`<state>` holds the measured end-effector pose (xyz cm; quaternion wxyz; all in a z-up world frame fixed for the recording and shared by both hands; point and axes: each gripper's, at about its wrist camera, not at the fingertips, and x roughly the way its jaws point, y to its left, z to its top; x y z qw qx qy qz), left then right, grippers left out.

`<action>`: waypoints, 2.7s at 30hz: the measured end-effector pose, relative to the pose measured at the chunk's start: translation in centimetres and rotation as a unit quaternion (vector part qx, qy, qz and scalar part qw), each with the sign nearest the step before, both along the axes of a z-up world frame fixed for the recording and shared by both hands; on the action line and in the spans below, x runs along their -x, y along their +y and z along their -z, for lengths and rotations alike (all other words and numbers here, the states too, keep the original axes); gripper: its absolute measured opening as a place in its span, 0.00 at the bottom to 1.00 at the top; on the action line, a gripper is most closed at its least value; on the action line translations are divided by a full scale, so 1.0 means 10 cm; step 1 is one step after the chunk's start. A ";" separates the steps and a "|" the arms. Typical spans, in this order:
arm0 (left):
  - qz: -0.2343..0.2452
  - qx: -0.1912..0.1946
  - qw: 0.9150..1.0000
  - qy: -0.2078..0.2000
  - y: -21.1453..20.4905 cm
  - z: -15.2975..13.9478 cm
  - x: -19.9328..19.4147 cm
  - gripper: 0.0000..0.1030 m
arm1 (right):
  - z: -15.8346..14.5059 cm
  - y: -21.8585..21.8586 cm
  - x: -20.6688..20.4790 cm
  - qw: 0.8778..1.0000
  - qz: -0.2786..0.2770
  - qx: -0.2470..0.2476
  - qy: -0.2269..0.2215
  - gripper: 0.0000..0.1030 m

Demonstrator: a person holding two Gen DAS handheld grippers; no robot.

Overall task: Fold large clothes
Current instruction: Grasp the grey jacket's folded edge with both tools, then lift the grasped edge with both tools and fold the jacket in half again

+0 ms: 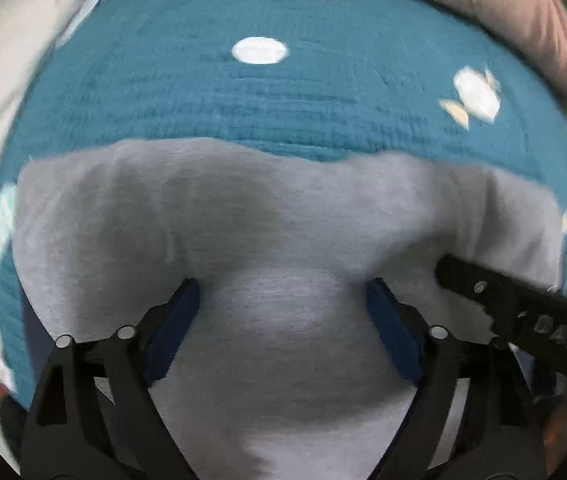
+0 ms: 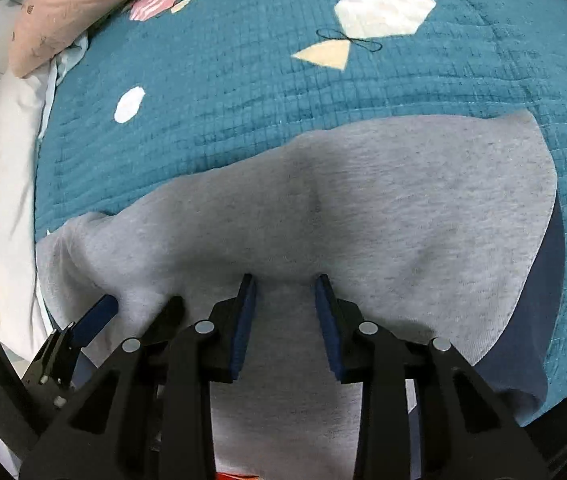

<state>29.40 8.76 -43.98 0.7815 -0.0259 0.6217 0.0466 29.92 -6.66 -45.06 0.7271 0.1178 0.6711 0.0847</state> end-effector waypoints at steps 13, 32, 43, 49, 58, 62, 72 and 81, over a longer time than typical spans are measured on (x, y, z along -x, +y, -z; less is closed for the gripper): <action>-0.027 0.038 0.999 -0.027 0.07 -0.71 0.22 0.82 | -0.54 -0.80 0.38 0.995 0.080 -0.053 -0.022 0.32; -0.053 0.154 0.975 0.152 -0.27 0.21 0.67 0.10 | -0.52 -1.60 1.00 0.988 0.151 -0.020 0.012 0.72; -0.039 0.140 0.980 0.137 -0.39 0.15 0.70 0.10 | 0.08 -1.44 0.72 0.984 0.141 -0.095 0.053 0.77; -0.026 0.122 0.983 0.132 -0.61 0.10 0.69 0.10 | 0.06 -1.38 0.71 0.988 0.127 -0.073 0.043 0.50; -0.015 0.104 0.987 0.123 -0.77 0.03 0.76 0.10 | -0.13 -1.59 0.76 0.984 0.127 -0.123 0.029 0.33; -0.012 0.104 0.987 0.122 -0.81 0.00 0.77 0.10 | -0.13 -1.61 0.70 0.990 0.125 -0.059 0.019 0.68; -0.017 0.109 0.986 0.124 -0.80 0.01 0.83 0.10 | 0.19 -1.51 0.44 0.981 0.079 -0.177 0.017 0.35; -0.014 0.119 0.984 0.128 -0.59 0.04 0.84 0.11 | 0.43 -1.65 0.41 0.963 0.115 -0.238 0.051 0.31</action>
